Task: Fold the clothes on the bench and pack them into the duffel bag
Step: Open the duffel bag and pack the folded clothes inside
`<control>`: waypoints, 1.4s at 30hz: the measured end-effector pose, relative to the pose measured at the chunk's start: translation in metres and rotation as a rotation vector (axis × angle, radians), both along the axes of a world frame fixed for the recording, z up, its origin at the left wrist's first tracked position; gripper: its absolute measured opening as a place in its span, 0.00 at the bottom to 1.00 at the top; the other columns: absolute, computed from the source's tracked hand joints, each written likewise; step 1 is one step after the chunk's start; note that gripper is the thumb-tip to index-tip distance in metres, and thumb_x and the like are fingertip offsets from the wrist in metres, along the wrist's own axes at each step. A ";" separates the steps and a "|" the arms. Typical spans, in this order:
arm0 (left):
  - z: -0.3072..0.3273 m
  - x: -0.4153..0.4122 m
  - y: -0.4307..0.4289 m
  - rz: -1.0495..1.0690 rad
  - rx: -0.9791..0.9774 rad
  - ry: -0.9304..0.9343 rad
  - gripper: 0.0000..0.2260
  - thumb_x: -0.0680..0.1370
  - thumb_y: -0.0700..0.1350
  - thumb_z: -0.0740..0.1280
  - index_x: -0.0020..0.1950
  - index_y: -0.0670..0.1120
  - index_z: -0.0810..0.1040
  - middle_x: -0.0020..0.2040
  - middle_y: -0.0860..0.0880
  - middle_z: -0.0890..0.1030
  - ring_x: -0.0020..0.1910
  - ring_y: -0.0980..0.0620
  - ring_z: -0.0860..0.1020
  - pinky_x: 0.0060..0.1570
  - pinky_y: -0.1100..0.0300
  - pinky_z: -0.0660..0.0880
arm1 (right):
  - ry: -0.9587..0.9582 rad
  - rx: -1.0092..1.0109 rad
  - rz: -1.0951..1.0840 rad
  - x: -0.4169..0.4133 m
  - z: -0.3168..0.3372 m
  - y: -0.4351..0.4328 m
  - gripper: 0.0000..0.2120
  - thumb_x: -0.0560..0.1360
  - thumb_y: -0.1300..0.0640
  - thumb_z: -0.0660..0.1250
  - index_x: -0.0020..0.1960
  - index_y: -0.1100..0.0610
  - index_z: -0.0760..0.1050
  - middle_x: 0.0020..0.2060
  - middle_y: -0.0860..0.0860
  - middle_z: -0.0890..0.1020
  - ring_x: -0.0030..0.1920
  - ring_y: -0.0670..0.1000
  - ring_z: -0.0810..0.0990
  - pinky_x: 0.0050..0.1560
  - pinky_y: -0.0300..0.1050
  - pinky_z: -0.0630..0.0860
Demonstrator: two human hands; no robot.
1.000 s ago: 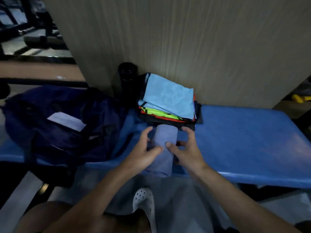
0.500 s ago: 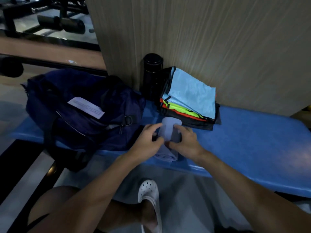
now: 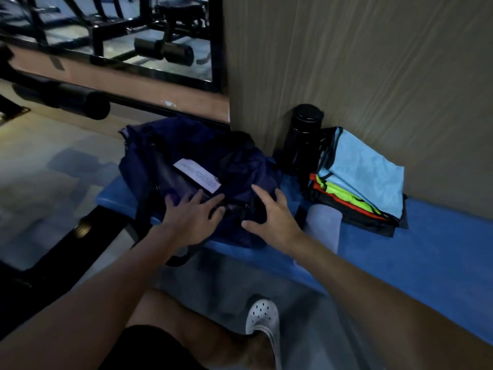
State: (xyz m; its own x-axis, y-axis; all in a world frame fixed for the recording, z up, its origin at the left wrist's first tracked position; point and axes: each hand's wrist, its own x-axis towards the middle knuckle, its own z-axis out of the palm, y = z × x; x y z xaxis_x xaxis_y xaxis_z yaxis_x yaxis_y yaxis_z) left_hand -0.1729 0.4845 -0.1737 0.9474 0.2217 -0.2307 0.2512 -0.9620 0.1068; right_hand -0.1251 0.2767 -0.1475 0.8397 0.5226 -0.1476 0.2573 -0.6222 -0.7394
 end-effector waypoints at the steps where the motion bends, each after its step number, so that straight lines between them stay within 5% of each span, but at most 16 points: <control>1: 0.000 -0.003 0.000 0.000 0.001 0.034 0.26 0.80 0.68 0.39 0.78 0.67 0.47 0.82 0.47 0.51 0.79 0.41 0.53 0.70 0.30 0.49 | 0.003 -0.038 -0.008 0.000 -0.002 0.005 0.38 0.75 0.52 0.73 0.77 0.41 0.55 0.78 0.55 0.41 0.77 0.56 0.55 0.69 0.40 0.60; 11: 0.007 -0.027 -0.035 -0.024 0.057 0.097 0.30 0.77 0.72 0.38 0.78 0.66 0.44 0.79 0.43 0.61 0.73 0.35 0.63 0.66 0.34 0.56 | -0.173 -0.125 -0.125 0.017 -0.019 -0.001 0.24 0.71 0.69 0.71 0.63 0.54 0.68 0.74 0.57 0.53 0.70 0.59 0.66 0.63 0.36 0.62; 16: 0.009 -0.040 -0.011 0.026 0.052 -0.304 0.26 0.81 0.63 0.47 0.77 0.58 0.58 0.72 0.49 0.70 0.69 0.43 0.68 0.65 0.40 0.62 | -0.066 -0.093 -0.197 0.031 -0.012 -0.012 0.24 0.73 0.66 0.68 0.64 0.49 0.67 0.64 0.57 0.64 0.48 0.54 0.72 0.43 0.36 0.71; 18: 0.010 -0.045 0.016 0.061 0.124 -0.477 0.26 0.78 0.60 0.50 0.74 0.53 0.67 0.71 0.47 0.71 0.70 0.43 0.68 0.68 0.39 0.61 | -0.018 -0.055 -0.200 0.035 -0.013 -0.013 0.24 0.74 0.62 0.69 0.65 0.46 0.67 0.62 0.57 0.66 0.50 0.54 0.71 0.44 0.39 0.71; 20: 0.013 -0.048 0.043 0.114 0.160 -0.546 0.25 0.78 0.57 0.55 0.73 0.51 0.69 0.74 0.41 0.67 0.75 0.40 0.62 0.71 0.33 0.55 | 0.003 -0.018 -0.221 0.037 -0.016 -0.012 0.25 0.75 0.60 0.69 0.67 0.45 0.66 0.63 0.57 0.66 0.52 0.54 0.70 0.49 0.40 0.70; 23: 0.023 -0.046 0.078 0.284 0.102 -0.452 0.24 0.80 0.57 0.58 0.77 0.58 0.60 0.81 0.40 0.49 0.80 0.39 0.44 0.72 0.30 0.45 | 0.007 0.033 -0.263 0.038 -0.017 -0.009 0.25 0.76 0.58 0.70 0.69 0.45 0.66 0.65 0.57 0.63 0.52 0.53 0.69 0.53 0.41 0.71; 26: 0.030 -0.042 0.105 0.394 0.002 -0.378 0.26 0.80 0.61 0.58 0.77 0.64 0.55 0.81 0.41 0.41 0.80 0.38 0.41 0.71 0.29 0.49 | 0.006 0.041 -0.282 0.040 -0.018 -0.005 0.25 0.76 0.58 0.71 0.69 0.46 0.67 0.65 0.57 0.61 0.52 0.55 0.70 0.56 0.43 0.73; 31: 0.034 -0.036 0.130 0.381 -0.215 -0.285 0.33 0.72 0.66 0.61 0.76 0.68 0.55 0.79 0.40 0.52 0.74 0.31 0.62 0.69 0.38 0.66 | -0.015 0.061 -0.316 0.042 -0.020 -0.003 0.26 0.74 0.61 0.73 0.67 0.46 0.69 0.65 0.57 0.61 0.54 0.54 0.69 0.66 0.52 0.72; 35: 0.037 -0.038 0.137 0.272 -0.286 -0.387 0.33 0.76 0.57 0.71 0.79 0.55 0.62 0.80 0.43 0.54 0.78 0.40 0.57 0.76 0.50 0.57 | -0.044 0.087 -0.307 0.047 -0.018 -0.001 0.25 0.70 0.59 0.76 0.62 0.45 0.71 0.61 0.56 0.70 0.57 0.55 0.73 0.62 0.53 0.75; 39: 0.039 -0.040 0.144 0.150 -0.346 -0.312 0.40 0.75 0.57 0.72 0.81 0.49 0.57 0.81 0.49 0.53 0.80 0.51 0.51 0.70 0.63 0.50 | -0.065 0.108 -0.286 0.054 -0.010 -0.003 0.21 0.71 0.62 0.75 0.60 0.52 0.73 0.55 0.52 0.76 0.52 0.51 0.75 0.48 0.42 0.73; 42: 0.045 -0.042 0.142 0.142 -0.362 -0.304 0.45 0.73 0.57 0.75 0.82 0.47 0.54 0.81 0.49 0.52 0.79 0.52 0.51 0.67 0.67 0.50 | -0.110 0.124 -0.292 0.055 -0.004 -0.002 0.21 0.71 0.62 0.75 0.59 0.49 0.73 0.59 0.54 0.76 0.57 0.53 0.75 0.54 0.44 0.74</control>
State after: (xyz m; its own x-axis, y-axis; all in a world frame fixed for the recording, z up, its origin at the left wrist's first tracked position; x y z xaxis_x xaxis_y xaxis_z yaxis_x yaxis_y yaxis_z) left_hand -0.2146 0.6267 -0.1285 0.9500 0.3103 -0.0342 0.2825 -0.8081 0.5169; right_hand -0.0698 0.2747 -0.1518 0.9639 0.2662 0.0017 0.1638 -0.5882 -0.7920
